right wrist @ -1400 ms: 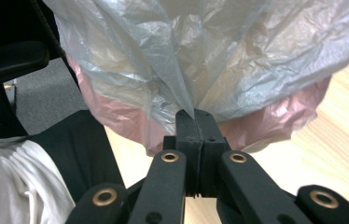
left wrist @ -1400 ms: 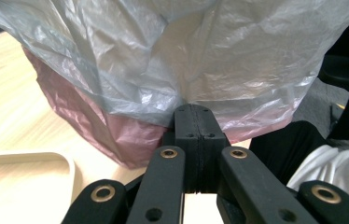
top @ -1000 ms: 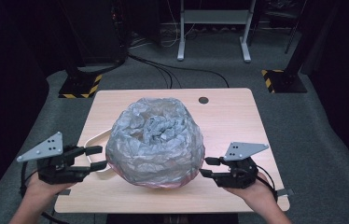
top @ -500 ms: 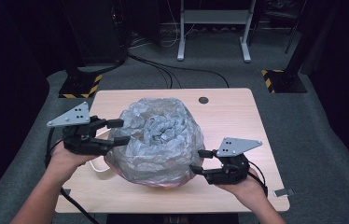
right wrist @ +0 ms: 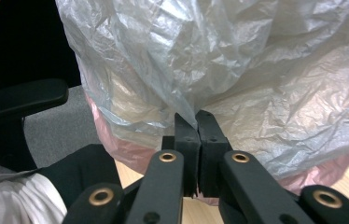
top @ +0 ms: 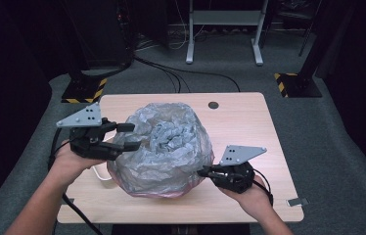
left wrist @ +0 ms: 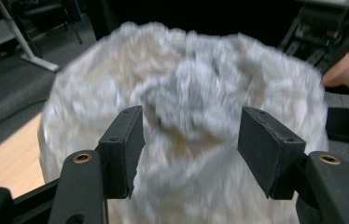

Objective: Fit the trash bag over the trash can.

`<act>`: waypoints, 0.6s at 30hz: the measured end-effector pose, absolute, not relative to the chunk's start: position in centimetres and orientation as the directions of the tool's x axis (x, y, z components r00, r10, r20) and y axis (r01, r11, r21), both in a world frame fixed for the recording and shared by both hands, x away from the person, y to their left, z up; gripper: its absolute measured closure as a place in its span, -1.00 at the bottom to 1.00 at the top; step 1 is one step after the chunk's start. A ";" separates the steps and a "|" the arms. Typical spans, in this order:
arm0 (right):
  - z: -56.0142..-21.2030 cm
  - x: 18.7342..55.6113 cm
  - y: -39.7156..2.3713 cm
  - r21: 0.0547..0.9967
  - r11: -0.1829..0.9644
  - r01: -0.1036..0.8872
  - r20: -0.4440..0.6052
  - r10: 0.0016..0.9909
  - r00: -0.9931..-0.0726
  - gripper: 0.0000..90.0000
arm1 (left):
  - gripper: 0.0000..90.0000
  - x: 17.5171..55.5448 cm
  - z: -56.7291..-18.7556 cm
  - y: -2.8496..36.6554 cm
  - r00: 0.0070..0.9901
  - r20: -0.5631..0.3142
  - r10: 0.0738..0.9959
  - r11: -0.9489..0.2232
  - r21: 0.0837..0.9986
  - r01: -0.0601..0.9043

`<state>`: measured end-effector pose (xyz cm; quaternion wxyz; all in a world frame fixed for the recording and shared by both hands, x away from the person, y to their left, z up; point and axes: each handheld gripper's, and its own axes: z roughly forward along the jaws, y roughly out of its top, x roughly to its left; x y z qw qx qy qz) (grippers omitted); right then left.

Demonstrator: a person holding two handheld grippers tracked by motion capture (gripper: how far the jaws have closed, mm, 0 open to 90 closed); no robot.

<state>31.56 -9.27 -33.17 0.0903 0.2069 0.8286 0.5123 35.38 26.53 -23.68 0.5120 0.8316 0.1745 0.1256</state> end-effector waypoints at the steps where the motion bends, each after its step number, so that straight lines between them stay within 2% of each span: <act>1: -33.2 31.6 -9.3 0.886 0.390 0.249 0.061 0.436 -0.898 0.99 | -0.13 35.6 -23.4 26.1 0.908 0.036 0.417 -0.418 0.895 0.156; 10: -33.3 31.7 -9.5 0.887 0.390 0.246 0.050 0.450 -0.892 0.99 | -0.16 37.2 -21.4 21.5 0.936 0.045 0.350 -0.456 0.880 0.129; 13: -33.3 31.8 -9.7 0.890 0.385 0.244 0.047 0.455 -0.889 1.00 | -0.16 37.8 -21.2 19.7 0.933 0.058 0.355 -0.484 0.865 0.130; 18: -33.4 31.8 -10.1 0.895 0.375 0.241 0.045 0.463 -0.885 1.00 | -0.12 38.5 -21.6 17.2 0.924 0.127 0.360 -0.566 0.817 0.108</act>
